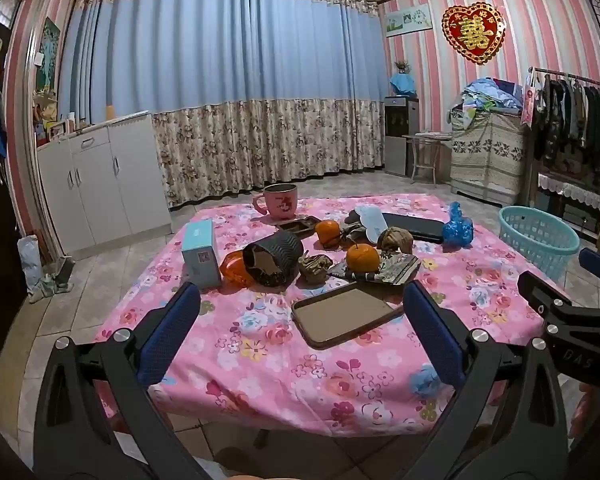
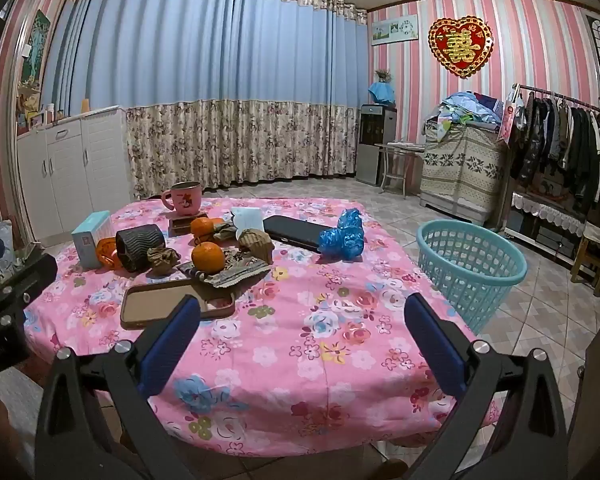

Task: Collect trash

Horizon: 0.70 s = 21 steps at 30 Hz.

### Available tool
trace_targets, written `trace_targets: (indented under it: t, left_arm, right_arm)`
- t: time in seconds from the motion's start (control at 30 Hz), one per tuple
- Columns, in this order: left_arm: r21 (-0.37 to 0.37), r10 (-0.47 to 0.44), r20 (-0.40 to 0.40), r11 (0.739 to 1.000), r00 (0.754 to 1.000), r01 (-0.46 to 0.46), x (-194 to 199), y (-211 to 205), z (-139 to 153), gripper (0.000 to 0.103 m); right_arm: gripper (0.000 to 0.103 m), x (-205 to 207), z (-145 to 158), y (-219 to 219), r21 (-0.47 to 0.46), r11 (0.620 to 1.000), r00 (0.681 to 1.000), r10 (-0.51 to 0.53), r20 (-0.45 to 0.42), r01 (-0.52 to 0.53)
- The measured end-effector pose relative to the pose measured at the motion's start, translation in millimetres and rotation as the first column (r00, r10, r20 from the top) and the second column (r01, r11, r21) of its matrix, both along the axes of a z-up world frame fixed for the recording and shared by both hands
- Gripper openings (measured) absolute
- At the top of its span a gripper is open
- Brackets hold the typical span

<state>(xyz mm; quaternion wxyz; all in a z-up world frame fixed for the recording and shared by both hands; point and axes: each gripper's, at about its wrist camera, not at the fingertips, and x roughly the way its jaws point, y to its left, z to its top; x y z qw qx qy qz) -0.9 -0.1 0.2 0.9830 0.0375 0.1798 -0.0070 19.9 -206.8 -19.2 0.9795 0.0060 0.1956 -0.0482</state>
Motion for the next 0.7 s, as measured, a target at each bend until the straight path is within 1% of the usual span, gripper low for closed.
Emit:
trace_targets:
  t: [0.7]
  left_arm:
    - [-0.003,0.006,-0.007,1.0,1.0,-0.006,1.9,3.9,0.6,0.098]
  right_arm:
    - [0.099,0.5,-0.3,-0.6,-0.003,1.0,1.0,-0.001,0.006,0.001]
